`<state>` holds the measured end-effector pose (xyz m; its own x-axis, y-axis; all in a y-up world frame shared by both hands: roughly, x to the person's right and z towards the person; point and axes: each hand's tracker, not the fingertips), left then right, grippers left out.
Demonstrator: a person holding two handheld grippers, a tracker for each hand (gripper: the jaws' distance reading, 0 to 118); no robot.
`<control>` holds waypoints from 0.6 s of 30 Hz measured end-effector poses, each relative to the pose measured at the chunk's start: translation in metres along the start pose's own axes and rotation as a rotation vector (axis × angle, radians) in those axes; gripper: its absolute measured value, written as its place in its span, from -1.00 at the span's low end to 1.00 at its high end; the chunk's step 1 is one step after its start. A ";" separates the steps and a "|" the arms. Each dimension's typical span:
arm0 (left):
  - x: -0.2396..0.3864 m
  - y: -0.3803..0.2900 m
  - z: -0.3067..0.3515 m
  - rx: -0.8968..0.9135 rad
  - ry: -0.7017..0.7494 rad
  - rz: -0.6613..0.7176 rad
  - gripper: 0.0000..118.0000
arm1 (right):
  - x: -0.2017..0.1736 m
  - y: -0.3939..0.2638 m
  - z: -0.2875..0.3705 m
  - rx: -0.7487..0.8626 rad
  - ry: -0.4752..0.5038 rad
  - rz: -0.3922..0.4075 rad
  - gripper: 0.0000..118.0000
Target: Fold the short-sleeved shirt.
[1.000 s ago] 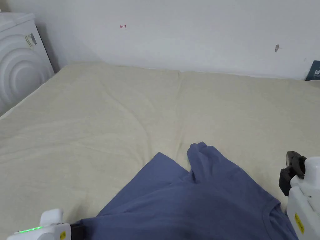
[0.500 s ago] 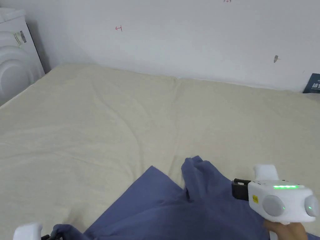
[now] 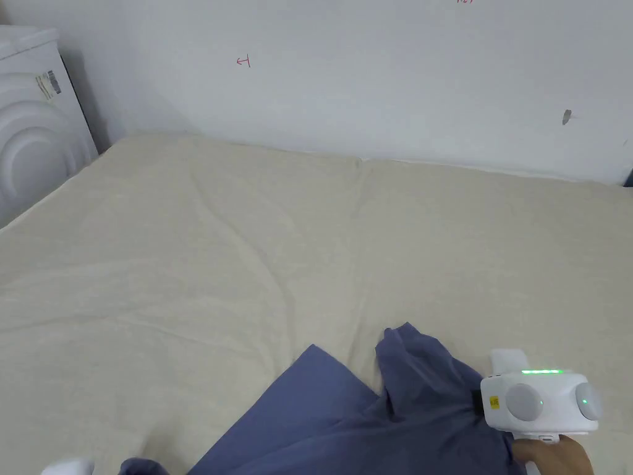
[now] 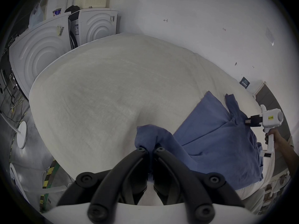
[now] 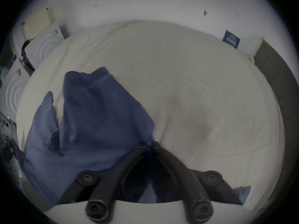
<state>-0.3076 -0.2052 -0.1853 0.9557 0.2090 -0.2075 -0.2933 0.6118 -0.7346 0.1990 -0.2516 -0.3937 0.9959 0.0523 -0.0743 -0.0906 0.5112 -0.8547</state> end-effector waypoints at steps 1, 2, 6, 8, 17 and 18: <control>0.001 0.001 0.001 0.004 0.000 0.000 -0.91 | 0.000 -0.002 0.004 0.010 0.020 -0.002 -1.00; 0.003 0.002 0.003 0.010 -0.001 0.000 -0.91 | 0.002 -0.004 0.009 0.012 0.033 -0.001 -1.00; 0.011 0.010 0.016 0.046 -0.034 0.018 -0.91 | 0.018 -0.009 0.052 0.177 0.042 -0.013 -1.00; 0.017 0.019 0.025 0.074 -0.051 0.021 -0.91 | 0.021 -0.011 0.092 0.261 0.048 -0.003 -1.00; 0.079 0.116 0.062 0.305 -0.154 0.038 -0.91 | 0.080 0.018 0.274 0.687 -0.045 -0.080 -1.00; 0.090 0.132 0.066 0.334 -0.166 0.028 -0.91 | 0.088 0.025 0.291 0.727 -0.052 -0.098 -1.00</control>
<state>-0.2625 -0.0554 -0.2585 0.9378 0.3334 -0.0966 -0.3379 0.8135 -0.4734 0.2824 0.0160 -0.2721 0.9997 0.0083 0.0246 -0.0006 0.9546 -0.2980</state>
